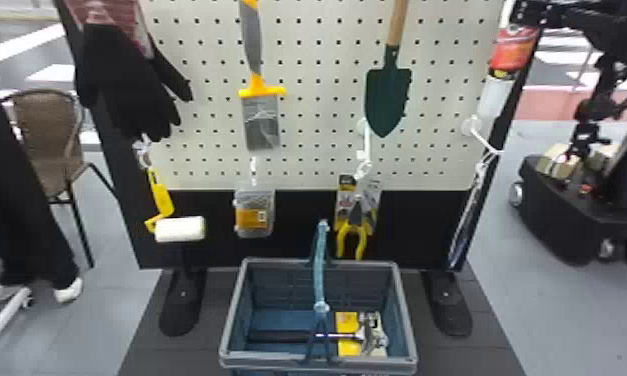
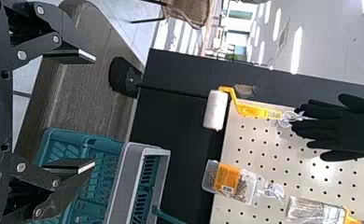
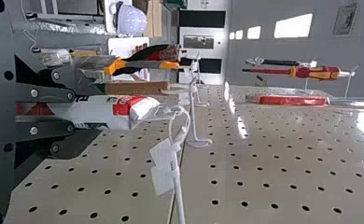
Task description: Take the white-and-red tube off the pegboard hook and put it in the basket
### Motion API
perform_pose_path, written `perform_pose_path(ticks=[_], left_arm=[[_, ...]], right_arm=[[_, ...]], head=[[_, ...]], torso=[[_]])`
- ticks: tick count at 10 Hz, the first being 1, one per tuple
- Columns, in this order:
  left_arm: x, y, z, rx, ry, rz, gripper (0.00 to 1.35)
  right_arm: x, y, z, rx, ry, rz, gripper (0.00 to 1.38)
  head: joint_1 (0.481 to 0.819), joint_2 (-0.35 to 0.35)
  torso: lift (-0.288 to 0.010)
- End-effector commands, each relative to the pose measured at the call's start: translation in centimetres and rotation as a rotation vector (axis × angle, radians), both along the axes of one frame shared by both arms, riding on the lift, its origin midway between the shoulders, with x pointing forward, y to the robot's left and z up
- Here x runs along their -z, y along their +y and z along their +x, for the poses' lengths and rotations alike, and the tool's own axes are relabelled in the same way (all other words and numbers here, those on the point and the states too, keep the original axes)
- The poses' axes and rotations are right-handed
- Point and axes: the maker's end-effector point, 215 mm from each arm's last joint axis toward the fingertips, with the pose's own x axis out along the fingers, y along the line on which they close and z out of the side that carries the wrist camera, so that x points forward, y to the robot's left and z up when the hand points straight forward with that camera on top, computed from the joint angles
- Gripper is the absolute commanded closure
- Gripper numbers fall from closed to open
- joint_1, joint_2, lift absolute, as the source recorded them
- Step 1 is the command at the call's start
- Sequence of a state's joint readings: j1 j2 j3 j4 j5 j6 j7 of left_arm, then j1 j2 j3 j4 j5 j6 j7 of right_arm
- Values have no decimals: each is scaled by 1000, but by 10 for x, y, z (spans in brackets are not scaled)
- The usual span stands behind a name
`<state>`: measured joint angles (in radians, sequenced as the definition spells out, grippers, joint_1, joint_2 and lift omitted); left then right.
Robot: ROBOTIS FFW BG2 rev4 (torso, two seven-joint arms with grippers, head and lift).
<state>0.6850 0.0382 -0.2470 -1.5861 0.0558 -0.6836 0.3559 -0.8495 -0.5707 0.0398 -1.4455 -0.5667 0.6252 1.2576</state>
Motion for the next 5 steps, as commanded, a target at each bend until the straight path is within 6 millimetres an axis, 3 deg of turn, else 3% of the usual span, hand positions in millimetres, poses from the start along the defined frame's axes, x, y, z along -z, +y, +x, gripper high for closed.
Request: perform_pose_path(ticks=[1, 5], left_arm=[[1, 0, -1, 0, 4, 0, 478], [2, 1, -2, -3, 6, -1, 478]], right_arm=[[-4, 2, -4, -5, -13, -2, 1092], [-15, 7, -18, -10, -54, -7, 1092]], head=[[549, 0], [549, 0]], torso=[[-100], [-100]])
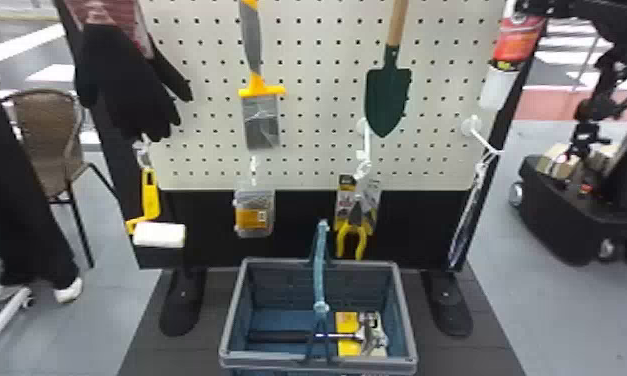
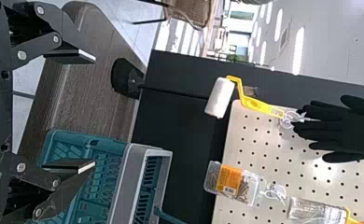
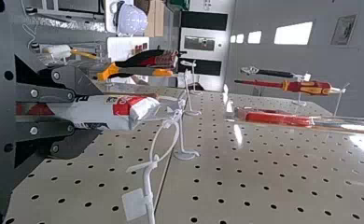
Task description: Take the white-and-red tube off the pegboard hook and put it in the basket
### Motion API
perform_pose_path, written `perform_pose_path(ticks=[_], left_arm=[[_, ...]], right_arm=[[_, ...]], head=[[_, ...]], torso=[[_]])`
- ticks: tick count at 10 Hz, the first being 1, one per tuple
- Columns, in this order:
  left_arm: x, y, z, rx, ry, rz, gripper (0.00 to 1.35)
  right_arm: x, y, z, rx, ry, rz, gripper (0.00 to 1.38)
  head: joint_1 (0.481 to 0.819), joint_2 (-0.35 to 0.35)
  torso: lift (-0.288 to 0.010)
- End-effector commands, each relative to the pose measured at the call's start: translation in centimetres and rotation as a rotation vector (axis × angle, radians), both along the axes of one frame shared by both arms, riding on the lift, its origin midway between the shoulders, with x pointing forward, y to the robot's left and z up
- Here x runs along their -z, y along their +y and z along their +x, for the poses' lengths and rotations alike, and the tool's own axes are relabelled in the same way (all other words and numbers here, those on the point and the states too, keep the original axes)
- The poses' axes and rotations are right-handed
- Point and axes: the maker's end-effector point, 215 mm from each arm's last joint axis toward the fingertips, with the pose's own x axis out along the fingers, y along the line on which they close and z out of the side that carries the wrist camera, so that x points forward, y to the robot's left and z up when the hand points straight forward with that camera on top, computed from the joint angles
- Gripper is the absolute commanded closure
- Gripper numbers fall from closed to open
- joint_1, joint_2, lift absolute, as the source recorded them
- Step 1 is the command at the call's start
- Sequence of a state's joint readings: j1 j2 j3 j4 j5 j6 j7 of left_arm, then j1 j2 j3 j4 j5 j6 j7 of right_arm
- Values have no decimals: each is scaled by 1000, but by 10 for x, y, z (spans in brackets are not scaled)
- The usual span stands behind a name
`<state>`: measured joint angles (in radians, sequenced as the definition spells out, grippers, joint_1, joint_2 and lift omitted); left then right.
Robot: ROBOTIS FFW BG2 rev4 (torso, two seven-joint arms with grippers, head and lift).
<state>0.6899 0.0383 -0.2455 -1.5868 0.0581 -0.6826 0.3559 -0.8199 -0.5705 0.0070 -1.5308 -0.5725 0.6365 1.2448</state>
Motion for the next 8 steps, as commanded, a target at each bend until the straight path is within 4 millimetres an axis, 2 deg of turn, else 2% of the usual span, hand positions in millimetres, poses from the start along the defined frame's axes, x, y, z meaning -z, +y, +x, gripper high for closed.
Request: perform_pose_path(ticks=[1, 3, 8], left_arm=[[0, 0, 0, 0, 0, 0, 478], [0, 0, 0, -1, 0, -1, 478], [-1, -2, 2, -2, -4, -9, 478]], right_arm=[[-3, 6, -9, -12, -18, -3, 1092], [-4, 17, -23, -25, -43, 15, 1092], [33, 38, -63, -62, -34, 218, 1092]], head=[[549, 0], [549, 0], [549, 0]], torso=[[-100], [-100], [-100]])
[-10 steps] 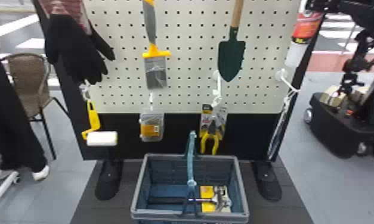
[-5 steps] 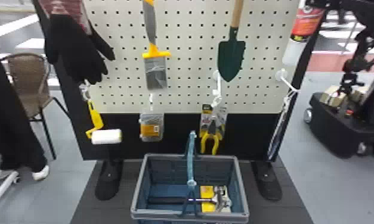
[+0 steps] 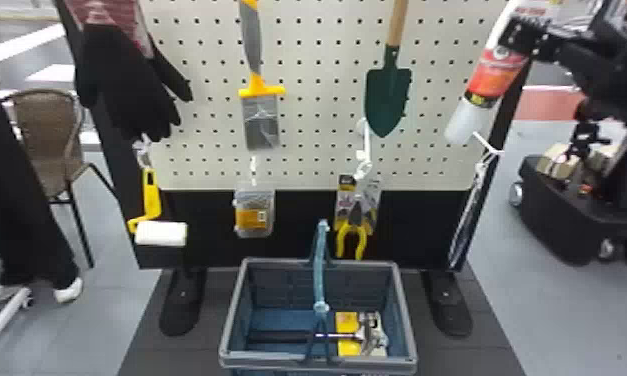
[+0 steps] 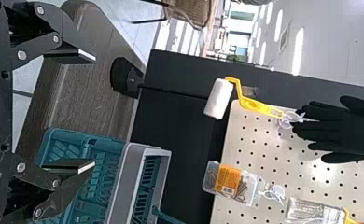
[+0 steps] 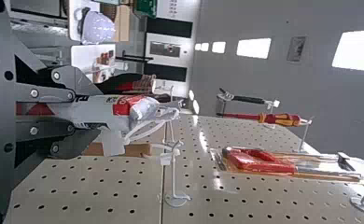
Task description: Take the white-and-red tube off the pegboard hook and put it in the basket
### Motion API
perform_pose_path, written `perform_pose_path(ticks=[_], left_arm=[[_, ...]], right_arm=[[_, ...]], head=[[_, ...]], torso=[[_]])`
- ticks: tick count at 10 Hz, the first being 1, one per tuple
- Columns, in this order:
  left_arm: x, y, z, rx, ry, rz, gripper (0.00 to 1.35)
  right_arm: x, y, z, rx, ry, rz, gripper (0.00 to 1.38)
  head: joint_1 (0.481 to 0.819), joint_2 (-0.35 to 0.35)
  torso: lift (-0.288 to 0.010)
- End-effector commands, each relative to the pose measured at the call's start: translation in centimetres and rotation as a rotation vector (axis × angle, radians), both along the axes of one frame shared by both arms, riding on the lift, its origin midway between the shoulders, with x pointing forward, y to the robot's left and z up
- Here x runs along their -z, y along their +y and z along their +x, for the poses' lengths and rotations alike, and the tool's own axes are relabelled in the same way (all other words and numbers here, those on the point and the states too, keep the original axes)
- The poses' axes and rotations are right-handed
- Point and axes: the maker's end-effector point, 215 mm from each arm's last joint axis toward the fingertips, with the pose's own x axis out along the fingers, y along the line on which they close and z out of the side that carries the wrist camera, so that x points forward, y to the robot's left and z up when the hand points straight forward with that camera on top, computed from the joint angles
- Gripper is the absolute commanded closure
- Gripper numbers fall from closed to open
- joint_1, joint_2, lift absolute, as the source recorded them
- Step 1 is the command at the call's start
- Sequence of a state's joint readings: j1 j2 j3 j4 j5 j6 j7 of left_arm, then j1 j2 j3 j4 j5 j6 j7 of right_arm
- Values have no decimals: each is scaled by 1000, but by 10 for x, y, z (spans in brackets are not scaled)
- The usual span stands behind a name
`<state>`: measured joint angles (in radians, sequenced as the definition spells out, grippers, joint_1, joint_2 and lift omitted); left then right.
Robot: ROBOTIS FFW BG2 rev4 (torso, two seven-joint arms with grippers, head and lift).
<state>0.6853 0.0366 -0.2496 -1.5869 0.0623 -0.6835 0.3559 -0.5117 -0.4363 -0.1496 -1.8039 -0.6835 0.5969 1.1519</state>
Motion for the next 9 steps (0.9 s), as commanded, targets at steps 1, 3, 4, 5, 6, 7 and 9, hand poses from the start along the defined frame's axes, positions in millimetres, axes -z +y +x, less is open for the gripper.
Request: perform_pose_path(ticks=[1, 3, 4, 5, 6, 7, 9], left_arm=[[-1, 1, 1, -2, -4, -1, 478], [-2, 1, 2, -5, -6, -5, 478], [-3, 2, 3, -6, -10, -5, 478], [-4, 2, 4, -6, -14, -5, 478], [-4, 2, 4, -7, -15, -7, 478], [-4, 2, 4, -8, -14, -8, 478], [-6, 0, 6, -2, -20, -3, 478]], right_arm=[[13, 5, -12, -16, 12, 59, 1092], [33, 11, -20, -22, 45, 144, 1088], [46, 12, -21, -20, 71, 182, 1088], [62, 13, -22, -21, 101, 219, 1088], [74, 15, -24, -15, 118, 232, 1088], [84, 15, -22, -2, 138, 248, 1088], [103, 13, -18, 3, 183, 285, 1088]], head=[[549, 0], [549, 0], [549, 0], [549, 0], [549, 0], [549, 0], [549, 0]], torso=[[-100], [-100], [-100], [-100], [-100], [-100], [-100]])
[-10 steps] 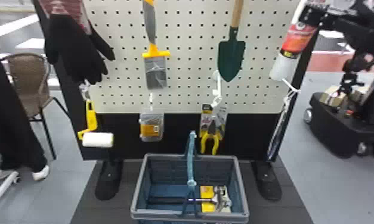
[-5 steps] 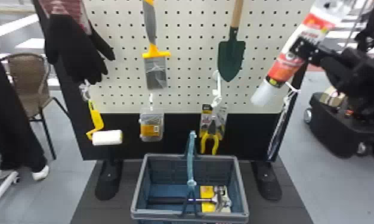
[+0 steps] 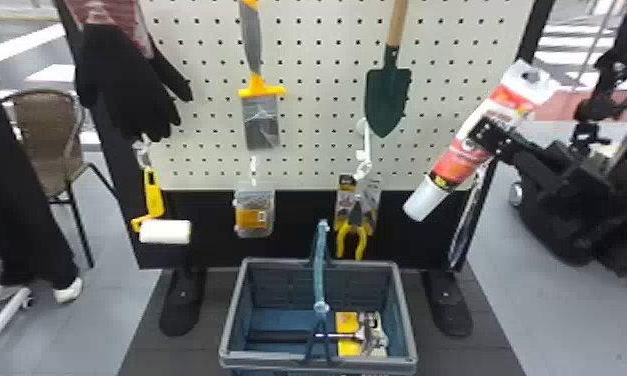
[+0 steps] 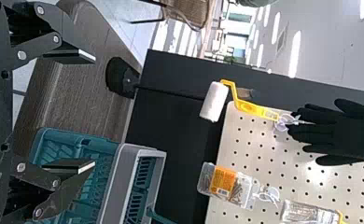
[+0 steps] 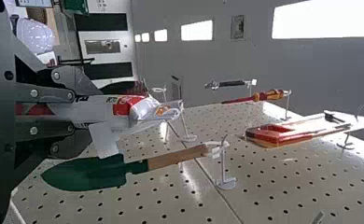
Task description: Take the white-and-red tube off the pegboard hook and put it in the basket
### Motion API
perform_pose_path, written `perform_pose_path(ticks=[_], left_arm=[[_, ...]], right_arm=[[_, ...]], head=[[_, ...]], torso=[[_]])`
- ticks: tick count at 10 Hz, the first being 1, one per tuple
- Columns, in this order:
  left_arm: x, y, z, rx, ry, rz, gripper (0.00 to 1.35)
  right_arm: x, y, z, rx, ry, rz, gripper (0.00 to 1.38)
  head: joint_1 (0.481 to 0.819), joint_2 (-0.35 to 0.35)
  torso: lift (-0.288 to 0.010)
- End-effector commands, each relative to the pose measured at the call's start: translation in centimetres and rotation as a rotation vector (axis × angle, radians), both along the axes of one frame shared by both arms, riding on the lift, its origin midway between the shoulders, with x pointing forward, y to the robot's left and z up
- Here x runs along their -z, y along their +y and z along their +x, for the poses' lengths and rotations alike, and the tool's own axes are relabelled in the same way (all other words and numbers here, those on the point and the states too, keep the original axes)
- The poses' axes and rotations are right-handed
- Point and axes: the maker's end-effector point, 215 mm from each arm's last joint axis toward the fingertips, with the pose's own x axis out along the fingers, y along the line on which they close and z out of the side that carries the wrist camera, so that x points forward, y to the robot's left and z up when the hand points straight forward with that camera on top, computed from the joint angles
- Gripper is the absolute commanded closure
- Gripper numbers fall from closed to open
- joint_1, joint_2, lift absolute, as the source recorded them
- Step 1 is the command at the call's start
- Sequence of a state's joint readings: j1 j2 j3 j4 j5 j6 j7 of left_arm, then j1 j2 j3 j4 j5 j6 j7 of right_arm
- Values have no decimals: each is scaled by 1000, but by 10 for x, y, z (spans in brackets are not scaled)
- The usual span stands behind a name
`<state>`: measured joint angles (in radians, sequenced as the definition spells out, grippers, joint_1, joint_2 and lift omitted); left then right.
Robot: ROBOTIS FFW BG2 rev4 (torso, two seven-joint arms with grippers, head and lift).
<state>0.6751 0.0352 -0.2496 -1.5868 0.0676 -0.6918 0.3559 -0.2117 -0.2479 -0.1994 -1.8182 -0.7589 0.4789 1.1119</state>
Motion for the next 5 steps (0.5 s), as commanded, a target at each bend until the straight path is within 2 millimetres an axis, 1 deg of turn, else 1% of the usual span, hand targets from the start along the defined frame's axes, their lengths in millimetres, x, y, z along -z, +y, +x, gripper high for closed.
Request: perform_pose_path(ticks=[1, 3, 4, 5], left_arm=[[-2, -1, 2, 4, -5, 5, 478], [-2, -1, 2, 5, -6, 6, 478], [-2, -1, 3, 6, -8, 5, 478], [-1, -2, 2, 8, -5, 4, 478]], right_arm=[[21, 0, 3, -3, 54, 40, 1088], [55, -1, 6, 8, 128, 100, 1088], [68, -2, 7, 18, 154, 119, 1088], [78, -3, 8, 26, 171, 134, 1088]], head=[[549, 0], [549, 0], [549, 0], [549, 0]], torso=[[-100], [-100], [-100], [-100]])
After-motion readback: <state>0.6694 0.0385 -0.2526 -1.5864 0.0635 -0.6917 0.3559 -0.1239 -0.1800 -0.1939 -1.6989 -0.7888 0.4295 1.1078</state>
